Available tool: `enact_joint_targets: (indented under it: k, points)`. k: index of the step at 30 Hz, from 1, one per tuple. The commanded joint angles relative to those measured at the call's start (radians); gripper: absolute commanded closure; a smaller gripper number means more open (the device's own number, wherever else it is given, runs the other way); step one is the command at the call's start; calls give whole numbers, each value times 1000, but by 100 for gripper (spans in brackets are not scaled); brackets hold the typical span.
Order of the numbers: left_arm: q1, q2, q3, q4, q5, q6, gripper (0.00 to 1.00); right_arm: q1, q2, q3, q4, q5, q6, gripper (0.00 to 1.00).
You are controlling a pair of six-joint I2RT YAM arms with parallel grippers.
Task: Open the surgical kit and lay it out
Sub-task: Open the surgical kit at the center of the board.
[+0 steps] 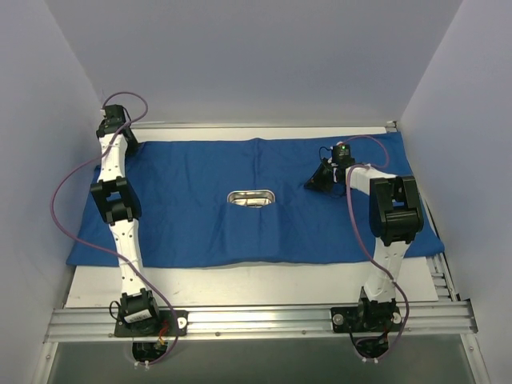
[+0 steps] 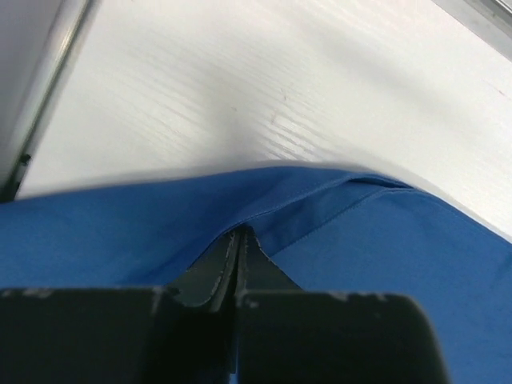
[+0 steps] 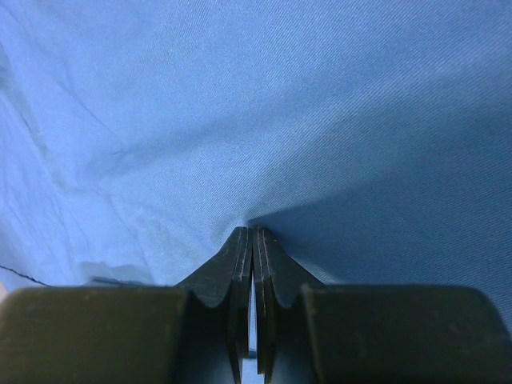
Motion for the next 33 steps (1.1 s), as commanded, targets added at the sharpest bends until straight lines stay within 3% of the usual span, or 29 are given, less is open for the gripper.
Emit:
enact_joint_targets:
  k: [1, 5, 8, 11, 14, 18, 21, 23, 24, 27, 33]
  points:
    - [-1, -15, 19, 104, -88, 90, 98, 19, 46, -57, -172, 74, -20, 100]
    - [-32, -23, 23, 257, -239, 227, 95, 28, 65, -37, -169, 64, -18, 100]
    - [-17, -34, 75, 268, -141, 191, 98, 36, 71, -31, -173, 67, -26, 100]
    - [-21, -165, -65, 320, -75, 129, 96, 42, 68, -46, -158, 50, -17, 100]
    - [-46, -305, -230, 331, -69, 111, 78, 53, 57, -58, -132, 32, 3, 100]
    - [-60, -310, -239, 203, -5, 92, 74, 54, 48, -38, -132, 15, -4, 100]
    - [-50, -261, -222, 77, 25, 31, 78, 53, 37, -32, -130, 13, -10, 100]
    - [-38, -203, -122, -50, 112, 8, 96, 53, 33, -44, -116, 7, -4, 100]
    - [-41, -139, -83, -95, 117, 3, 98, 54, 25, -50, -109, 5, 0, 100]
    - [-37, -71, -38, -173, 126, -6, 98, 53, 11, -73, -103, 8, 0, 100]
    - [-24, -43, -64, -155, 103, -11, 98, 49, -12, -93, -113, 24, -7, 100]
